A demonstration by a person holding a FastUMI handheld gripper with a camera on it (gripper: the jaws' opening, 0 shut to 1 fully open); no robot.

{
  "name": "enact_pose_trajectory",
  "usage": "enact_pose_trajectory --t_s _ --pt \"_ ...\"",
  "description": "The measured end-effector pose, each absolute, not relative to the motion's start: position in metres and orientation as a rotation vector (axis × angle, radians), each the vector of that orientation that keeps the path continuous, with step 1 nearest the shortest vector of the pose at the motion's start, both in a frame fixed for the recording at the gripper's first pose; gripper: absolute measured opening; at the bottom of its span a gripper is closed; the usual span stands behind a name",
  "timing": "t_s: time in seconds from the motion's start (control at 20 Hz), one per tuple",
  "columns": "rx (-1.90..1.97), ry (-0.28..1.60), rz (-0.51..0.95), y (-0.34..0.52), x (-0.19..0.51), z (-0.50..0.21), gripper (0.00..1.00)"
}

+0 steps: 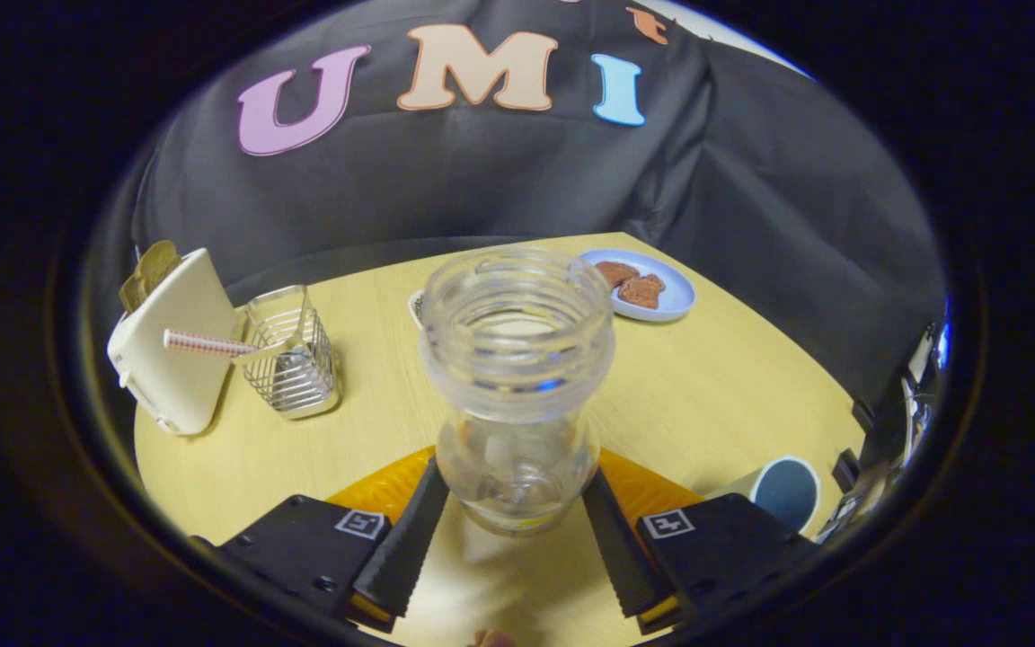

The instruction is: Take the bottle from table, then pour the juice into the cup, finally place the bottle on the coaster

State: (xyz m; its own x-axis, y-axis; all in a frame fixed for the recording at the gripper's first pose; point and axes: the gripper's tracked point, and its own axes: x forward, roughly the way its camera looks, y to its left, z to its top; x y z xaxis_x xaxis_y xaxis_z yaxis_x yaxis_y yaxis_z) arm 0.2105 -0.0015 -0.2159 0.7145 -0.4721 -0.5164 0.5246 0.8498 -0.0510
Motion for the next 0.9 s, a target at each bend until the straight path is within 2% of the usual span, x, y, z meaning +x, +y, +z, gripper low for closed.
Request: enact_pose_trajectory --t_s 0.9 --pt "0.075 0.503 -0.517 0.005 0.18 -0.192 0.88"
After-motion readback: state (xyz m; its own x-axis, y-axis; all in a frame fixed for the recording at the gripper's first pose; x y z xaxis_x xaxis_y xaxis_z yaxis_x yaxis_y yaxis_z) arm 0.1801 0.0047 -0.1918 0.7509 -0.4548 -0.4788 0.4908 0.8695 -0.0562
